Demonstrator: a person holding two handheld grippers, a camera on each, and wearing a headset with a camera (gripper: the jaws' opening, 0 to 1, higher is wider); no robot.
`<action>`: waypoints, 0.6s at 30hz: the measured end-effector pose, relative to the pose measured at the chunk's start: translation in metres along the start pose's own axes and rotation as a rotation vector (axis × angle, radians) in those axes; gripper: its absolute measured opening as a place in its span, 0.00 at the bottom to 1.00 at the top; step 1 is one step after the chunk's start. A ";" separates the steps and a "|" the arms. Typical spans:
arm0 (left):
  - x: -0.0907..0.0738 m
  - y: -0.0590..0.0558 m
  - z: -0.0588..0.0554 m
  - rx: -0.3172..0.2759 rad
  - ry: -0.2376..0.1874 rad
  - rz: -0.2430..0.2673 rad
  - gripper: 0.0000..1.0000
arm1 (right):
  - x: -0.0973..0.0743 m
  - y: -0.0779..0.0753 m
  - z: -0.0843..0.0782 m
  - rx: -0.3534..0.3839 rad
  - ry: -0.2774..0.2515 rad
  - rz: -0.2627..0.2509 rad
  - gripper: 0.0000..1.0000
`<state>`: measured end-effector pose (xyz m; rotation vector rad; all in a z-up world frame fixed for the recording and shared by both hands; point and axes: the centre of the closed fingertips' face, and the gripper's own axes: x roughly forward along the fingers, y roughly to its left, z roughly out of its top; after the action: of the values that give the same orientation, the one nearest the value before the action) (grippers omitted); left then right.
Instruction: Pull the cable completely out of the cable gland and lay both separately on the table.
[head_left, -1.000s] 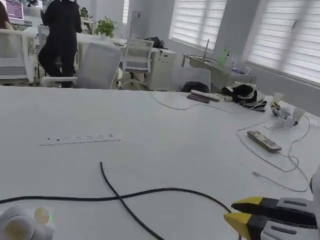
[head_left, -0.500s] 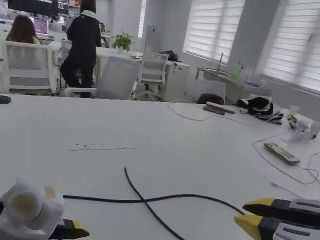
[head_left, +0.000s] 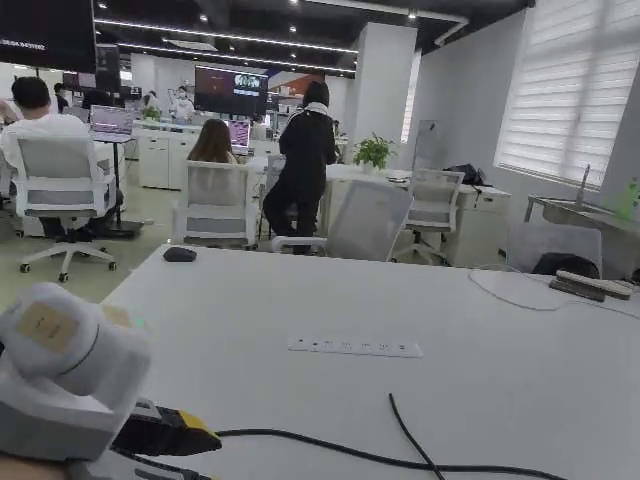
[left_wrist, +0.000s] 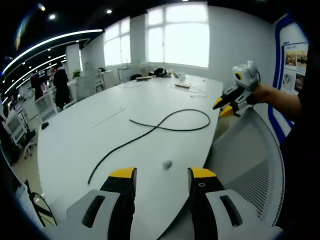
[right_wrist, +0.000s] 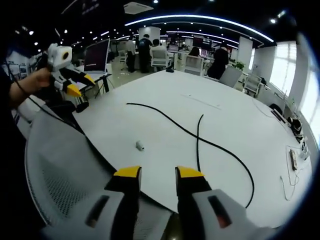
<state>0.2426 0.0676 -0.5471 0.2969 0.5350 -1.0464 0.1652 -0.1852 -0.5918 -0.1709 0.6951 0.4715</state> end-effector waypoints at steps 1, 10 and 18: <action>-0.005 0.006 0.002 -0.040 -0.031 0.038 0.41 | 0.002 0.000 -0.002 0.003 0.010 0.006 0.29; -0.021 0.013 -0.009 -0.269 -0.166 0.185 0.46 | 0.008 -0.009 -0.028 0.096 0.089 0.067 0.36; -0.013 -0.009 -0.042 -0.299 -0.082 0.195 0.48 | 0.006 -0.007 -0.044 0.143 0.119 0.092 0.35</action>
<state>0.2180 0.0933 -0.5748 0.0402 0.5678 -0.7734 0.1474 -0.2027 -0.6295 -0.0325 0.8530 0.5010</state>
